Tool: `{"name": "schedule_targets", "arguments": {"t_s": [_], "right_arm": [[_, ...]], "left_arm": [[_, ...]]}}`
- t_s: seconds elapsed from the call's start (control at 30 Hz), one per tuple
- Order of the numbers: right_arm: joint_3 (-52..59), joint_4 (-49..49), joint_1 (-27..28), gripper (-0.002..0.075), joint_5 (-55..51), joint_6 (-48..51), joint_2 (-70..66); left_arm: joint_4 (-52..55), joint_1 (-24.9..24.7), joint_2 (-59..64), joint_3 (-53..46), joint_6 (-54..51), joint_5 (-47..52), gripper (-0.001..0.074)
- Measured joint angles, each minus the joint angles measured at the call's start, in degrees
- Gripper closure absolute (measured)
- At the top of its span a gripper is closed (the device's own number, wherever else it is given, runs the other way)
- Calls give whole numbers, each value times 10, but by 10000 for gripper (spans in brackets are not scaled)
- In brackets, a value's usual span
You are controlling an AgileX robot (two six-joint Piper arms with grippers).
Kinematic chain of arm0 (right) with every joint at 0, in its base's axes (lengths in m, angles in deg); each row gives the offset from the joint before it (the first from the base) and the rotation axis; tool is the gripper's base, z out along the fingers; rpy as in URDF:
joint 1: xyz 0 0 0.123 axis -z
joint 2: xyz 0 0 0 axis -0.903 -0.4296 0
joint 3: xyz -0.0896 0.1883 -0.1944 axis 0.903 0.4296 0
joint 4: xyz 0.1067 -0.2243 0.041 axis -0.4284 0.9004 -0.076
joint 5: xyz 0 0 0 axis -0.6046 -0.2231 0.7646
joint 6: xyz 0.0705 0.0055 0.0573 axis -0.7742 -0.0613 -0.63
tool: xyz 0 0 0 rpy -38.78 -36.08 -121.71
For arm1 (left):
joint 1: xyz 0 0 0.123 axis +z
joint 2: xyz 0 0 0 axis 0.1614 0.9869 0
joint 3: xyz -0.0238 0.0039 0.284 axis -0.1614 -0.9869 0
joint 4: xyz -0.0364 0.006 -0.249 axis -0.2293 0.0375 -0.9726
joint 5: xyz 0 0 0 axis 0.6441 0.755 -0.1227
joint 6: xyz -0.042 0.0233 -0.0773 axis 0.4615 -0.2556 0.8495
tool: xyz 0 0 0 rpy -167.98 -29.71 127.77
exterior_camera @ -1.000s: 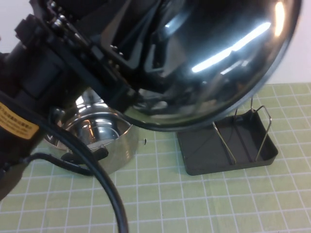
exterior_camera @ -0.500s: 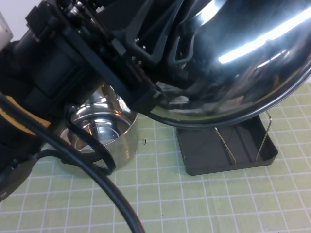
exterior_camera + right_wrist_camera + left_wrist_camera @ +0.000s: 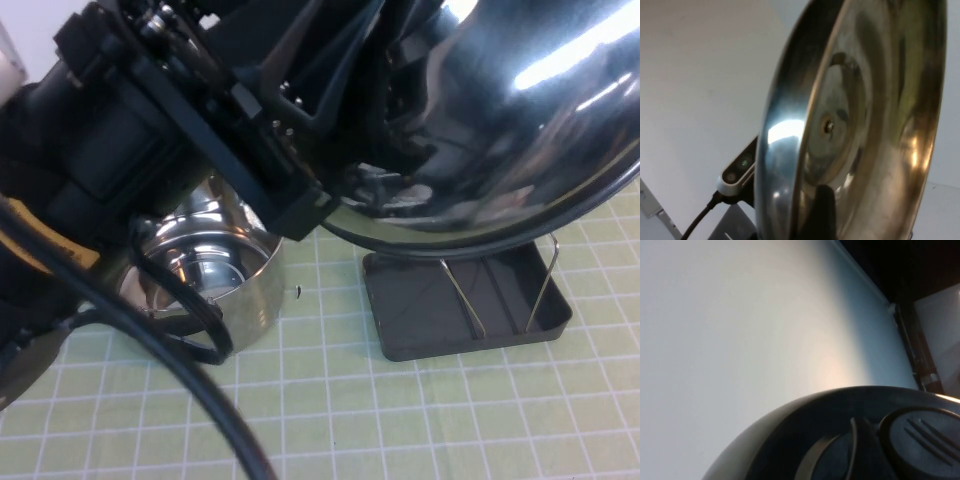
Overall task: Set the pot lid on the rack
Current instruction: Hand over the pot lid
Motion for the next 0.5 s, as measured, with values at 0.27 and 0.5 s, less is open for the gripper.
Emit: {"name": "schedule_targets", "arguments": {"t_s": [0.27,0.5], "right_arm": [[-9,-4,-33,85,-19,7,-13],[-9,-4,-4,85,-50,7,-13]], "left_arm": [[-2,0,-1,0,0,-6,407],[-13,0,-1,0,-9,-2,408]]}}
